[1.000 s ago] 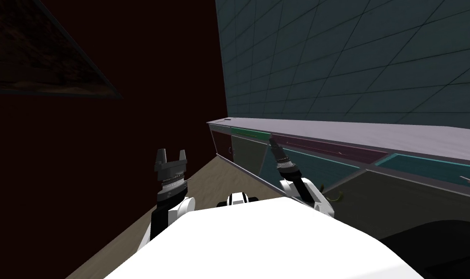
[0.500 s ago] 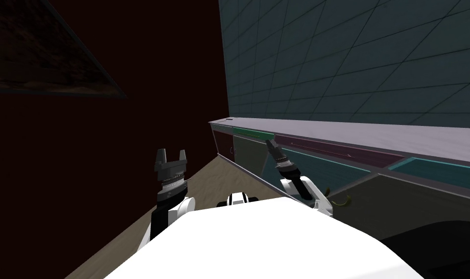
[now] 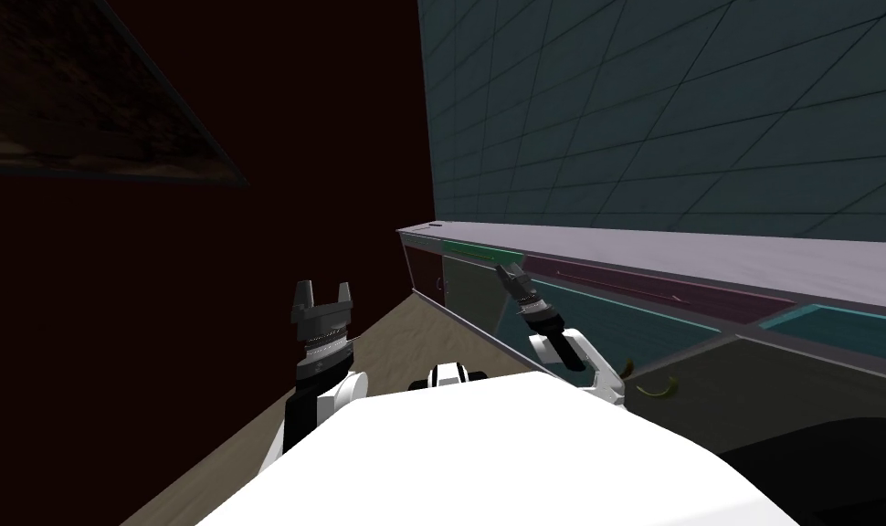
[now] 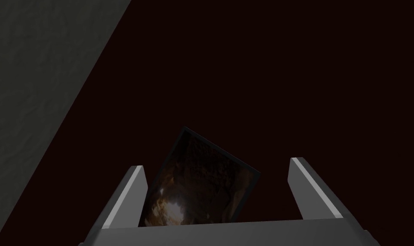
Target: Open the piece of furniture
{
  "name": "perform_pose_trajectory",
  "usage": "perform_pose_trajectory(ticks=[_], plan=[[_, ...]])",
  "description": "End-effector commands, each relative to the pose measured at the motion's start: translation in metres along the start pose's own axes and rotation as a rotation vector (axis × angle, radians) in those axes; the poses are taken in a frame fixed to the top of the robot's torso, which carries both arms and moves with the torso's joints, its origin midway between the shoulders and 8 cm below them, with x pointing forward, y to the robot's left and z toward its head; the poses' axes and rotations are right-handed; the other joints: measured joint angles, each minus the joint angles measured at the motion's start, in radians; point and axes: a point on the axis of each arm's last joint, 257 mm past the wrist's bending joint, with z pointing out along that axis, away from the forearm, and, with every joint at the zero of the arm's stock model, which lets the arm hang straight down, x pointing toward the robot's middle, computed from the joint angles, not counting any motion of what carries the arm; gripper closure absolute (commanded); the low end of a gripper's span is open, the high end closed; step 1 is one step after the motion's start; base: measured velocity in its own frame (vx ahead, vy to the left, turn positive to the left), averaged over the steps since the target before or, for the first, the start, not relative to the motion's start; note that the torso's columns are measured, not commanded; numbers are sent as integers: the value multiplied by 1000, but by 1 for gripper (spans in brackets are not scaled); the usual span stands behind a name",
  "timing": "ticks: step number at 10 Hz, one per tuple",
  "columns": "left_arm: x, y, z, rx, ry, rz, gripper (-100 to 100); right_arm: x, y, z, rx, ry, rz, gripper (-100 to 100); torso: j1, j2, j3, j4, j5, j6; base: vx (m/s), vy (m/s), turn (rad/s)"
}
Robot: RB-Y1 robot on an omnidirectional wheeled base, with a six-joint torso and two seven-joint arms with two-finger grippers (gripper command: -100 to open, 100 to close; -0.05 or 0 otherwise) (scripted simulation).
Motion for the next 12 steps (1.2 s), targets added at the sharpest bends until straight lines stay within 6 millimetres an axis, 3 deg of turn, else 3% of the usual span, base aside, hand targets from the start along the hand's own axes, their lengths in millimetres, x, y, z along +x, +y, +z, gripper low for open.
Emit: perform_pose_trajectory(ticks=[1, 9, 12], plan=[[0, 0, 0, 0, 0, 0, 0, 7, -6, 2, -4, 24, -116, -100, 1, -1, 0, 0, 0, 0, 18, 23, 35], [0, 0, 0, 0, 0, 0, 0, 26, -28, 6, -19, 93, -438, -100, 1, -1, 0, 0, 0, 0, 17, 21, 32], [0, 0, 0, 0, 0, 0, 0, 38, -46, 8, -26, 141, -603, -100, 1, 0, 0, 0, 0, 0, 17, 23, 40]])
